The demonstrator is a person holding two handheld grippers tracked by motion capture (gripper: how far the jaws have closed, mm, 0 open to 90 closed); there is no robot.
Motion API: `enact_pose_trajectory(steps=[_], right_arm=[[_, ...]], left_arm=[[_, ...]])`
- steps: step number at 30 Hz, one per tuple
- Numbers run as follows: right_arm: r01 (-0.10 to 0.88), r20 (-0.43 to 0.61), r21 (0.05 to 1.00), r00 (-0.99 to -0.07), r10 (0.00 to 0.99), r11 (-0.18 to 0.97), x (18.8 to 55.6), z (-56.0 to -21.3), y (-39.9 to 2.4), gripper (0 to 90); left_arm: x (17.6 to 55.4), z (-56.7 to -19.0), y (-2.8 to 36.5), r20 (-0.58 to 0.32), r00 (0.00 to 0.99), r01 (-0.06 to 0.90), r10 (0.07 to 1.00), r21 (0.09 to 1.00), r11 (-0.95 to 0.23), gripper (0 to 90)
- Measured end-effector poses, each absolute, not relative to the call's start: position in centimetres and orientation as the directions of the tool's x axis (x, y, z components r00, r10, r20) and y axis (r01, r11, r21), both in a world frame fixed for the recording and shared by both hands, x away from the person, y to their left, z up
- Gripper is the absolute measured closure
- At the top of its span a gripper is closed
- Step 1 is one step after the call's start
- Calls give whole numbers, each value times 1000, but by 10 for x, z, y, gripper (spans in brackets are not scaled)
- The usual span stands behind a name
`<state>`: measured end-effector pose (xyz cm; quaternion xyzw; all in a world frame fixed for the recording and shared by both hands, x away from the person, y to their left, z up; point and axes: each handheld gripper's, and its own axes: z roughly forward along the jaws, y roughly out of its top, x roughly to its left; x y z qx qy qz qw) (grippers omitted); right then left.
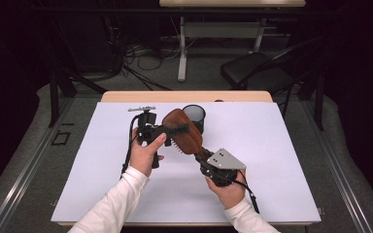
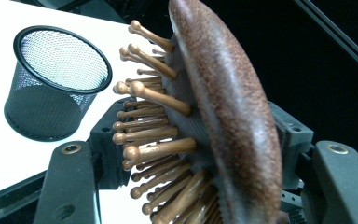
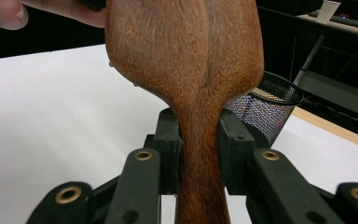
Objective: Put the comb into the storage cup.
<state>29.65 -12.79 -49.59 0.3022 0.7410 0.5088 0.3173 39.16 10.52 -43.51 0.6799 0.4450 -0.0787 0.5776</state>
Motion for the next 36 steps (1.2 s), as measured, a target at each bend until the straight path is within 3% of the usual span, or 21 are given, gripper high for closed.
enact_pose_trajectory(steps=[36], right_arm=[[124,-160,946,-620,768,298,297,-503,-126,722]], left_arm=[[391,-438,106,-675,536,746,507,660,90,446]])
